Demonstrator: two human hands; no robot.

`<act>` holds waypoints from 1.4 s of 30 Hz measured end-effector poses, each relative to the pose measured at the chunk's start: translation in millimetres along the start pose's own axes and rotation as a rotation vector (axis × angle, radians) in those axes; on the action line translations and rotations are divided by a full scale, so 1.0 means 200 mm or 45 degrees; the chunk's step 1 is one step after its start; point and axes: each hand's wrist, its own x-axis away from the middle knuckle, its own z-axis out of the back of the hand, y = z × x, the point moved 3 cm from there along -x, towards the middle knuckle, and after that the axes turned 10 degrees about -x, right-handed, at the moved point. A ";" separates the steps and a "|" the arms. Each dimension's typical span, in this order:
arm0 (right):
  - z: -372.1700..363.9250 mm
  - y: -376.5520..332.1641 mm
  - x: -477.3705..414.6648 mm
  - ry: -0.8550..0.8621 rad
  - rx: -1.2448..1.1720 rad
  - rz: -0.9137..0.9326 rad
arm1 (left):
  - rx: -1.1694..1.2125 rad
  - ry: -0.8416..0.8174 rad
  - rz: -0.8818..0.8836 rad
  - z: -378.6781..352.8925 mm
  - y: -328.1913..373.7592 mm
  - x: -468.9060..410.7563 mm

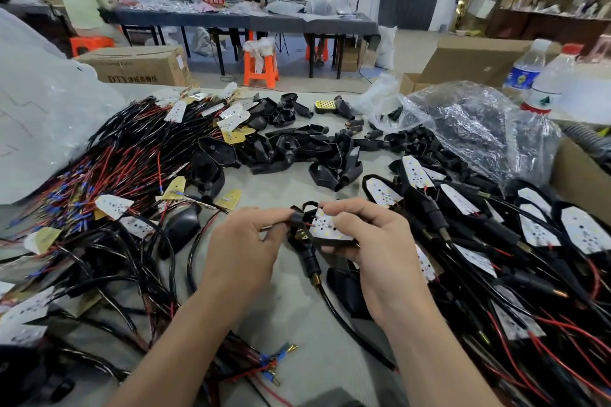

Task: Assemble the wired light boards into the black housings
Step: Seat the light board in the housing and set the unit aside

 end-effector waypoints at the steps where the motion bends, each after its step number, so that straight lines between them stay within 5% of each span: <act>1: 0.00 0.01 0.00 0.017 0.035 0.003 | -0.037 0.056 -0.022 0.01 0.00 0.00; 5: 0.03 0.02 -0.01 0.170 0.135 0.077 | -0.263 0.348 0.204 0.08 -0.04 -0.01; 8: 0.02 0.01 -0.01 0.124 -0.179 -0.018 | -0.335 0.096 0.603 0.09 -0.17 -0.05; 12: -0.02 0.04 0.03 -0.293 -0.023 -0.276 | 0.779 -0.147 1.061 0.00 -0.20 -0.07; 14: -0.03 0.05 0.06 -0.489 0.334 -0.305 | 1.067 -0.154 1.023 0.00 -0.19 -0.09; 17: -0.05 0.08 0.08 -0.665 0.623 -0.375 | 1.058 -0.233 0.851 0.04 -0.18 -0.10; 23: -0.15 0.12 0.10 -0.584 0.408 -0.356 | 1.117 -0.394 0.575 0.04 -0.04 -0.06; 31: -0.14 0.14 0.10 -0.396 0.383 -0.315 | 1.139 -0.191 0.524 0.07 -0.04 -0.07; 37: -0.14 0.13 0.10 -0.342 0.322 -0.320 | 1.074 -0.517 0.555 0.01 0.03 -0.01; 42: -0.13 0.11 0.11 -0.313 0.085 -0.447 | 1.019 -0.204 0.648 0.04 -0.03 -0.05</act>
